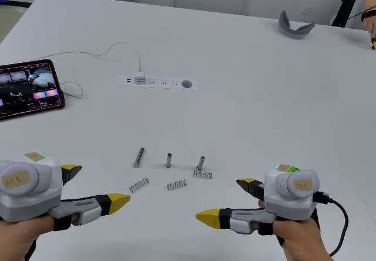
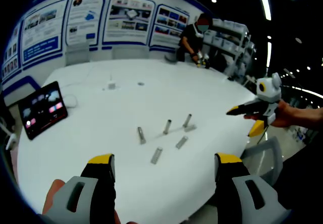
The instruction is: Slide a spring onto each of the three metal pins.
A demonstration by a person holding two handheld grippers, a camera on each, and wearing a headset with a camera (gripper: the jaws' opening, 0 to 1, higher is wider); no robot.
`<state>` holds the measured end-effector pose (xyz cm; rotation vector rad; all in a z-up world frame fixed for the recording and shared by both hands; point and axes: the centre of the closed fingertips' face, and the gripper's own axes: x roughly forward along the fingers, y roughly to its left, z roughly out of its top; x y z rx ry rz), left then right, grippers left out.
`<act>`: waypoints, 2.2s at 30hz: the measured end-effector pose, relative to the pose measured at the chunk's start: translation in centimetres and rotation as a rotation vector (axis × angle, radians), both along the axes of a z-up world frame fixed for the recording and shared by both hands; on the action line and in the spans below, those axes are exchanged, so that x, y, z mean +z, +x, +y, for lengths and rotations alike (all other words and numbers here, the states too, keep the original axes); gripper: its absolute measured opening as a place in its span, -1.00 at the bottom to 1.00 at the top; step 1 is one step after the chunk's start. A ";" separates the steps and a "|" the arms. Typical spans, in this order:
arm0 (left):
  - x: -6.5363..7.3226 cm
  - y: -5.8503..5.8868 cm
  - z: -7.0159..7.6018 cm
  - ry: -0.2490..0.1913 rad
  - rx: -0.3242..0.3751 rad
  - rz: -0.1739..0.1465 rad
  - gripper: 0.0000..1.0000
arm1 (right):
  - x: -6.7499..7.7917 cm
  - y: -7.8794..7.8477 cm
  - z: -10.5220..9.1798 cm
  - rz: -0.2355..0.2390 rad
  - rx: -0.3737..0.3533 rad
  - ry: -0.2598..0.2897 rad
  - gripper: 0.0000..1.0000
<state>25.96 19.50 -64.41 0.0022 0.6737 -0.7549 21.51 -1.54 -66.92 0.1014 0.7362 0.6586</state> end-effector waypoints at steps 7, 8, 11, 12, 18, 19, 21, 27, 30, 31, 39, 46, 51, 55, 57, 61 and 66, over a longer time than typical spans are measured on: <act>-0.4 0.7 -0.2 -0.023 0.016 0.011 0.63 | -0.2 -0.6 -0.2 -0.007 0.008 -0.023 0.87; -0.5 0.8 -0.3 -0.024 0.016 0.013 0.63 | -0.1 -0.5 -0.4 -0.025 0.006 -0.034 0.89; -0.6 1.3 -0.6 -0.022 0.011 0.013 0.63 | -0.1 -0.7 -0.6 -0.017 -0.007 -0.030 0.89; -0.7 1.6 -0.8 -0.019 0.005 0.011 0.64 | -0.1 -0.8 -0.7 -0.020 -0.012 -0.032 0.90; -1.1 2.7 -1.6 0.001 -0.028 0.009 0.63 | -0.2 -1.1 -1.6 -0.004 -0.050 -0.023 0.96; -1.1 2.9 -1.7 0.000 -0.033 0.008 0.60 | -0.2 -1.2 -1.8 -0.003 -0.051 -0.024 0.96; -1.1 3.4 -2.0 0.000 -0.039 0.007 0.58 | 0.0 -1.2 -2.2 -0.003 -0.061 -0.019 0.96; -1.4 4.8 -2.8 -0.003 -0.040 0.014 0.55 | 0.3 -1.0 -3.2 -0.008 -0.081 -0.021 0.95; -1.8 5.4 -3.1 0.009 -0.049 0.010 0.51 | 0.5 -1.1 -3.4 -0.015 -0.092 -0.013 0.95; -1.9 5.6 -3.1 0.007 -0.050 0.008 0.49 | 0.5 -1.2 -3.4 -0.017 -0.094 -0.011 0.95; -3.5 7.5 -3.7 0.050 -0.066 0.021 0.39 | 0.2 -1.7 -3.9 -0.014 -0.108 -0.016 0.94; -4.9 8.9 -4.5 0.057 -0.063 0.039 0.28 | -0.4 -2.2 -4.1 0.006 -0.105 -0.032 0.90; -6.0 9.6 -4.9 0.059 -0.043 0.059 0.15 | -0.4 -2.1 -4.7 0.004 -0.126 -0.016 0.90; -7.1 10.0 -5.2 0.070 -0.036 0.078 0.10 | -0.8 -2.5 -4.8 0.017 -0.120 -0.022 0.90; -7.5 10.3 -5.4 0.068 -0.029 0.080 0.05 | -0.9 -2.6 -4.9 0.021 -0.122 -0.020 0.90; -8.7 10.8 -5.6 0.069 -0.005 0.085 -0.13 | -1.1 -2.8 -5.1 0.022 -0.131 -0.021 0.88; -9.9 11.4 -5.8 0.079 0.012 0.095 -0.25 | -1.3 -2.9 -4.9 0.029 -0.132 -0.015 0.88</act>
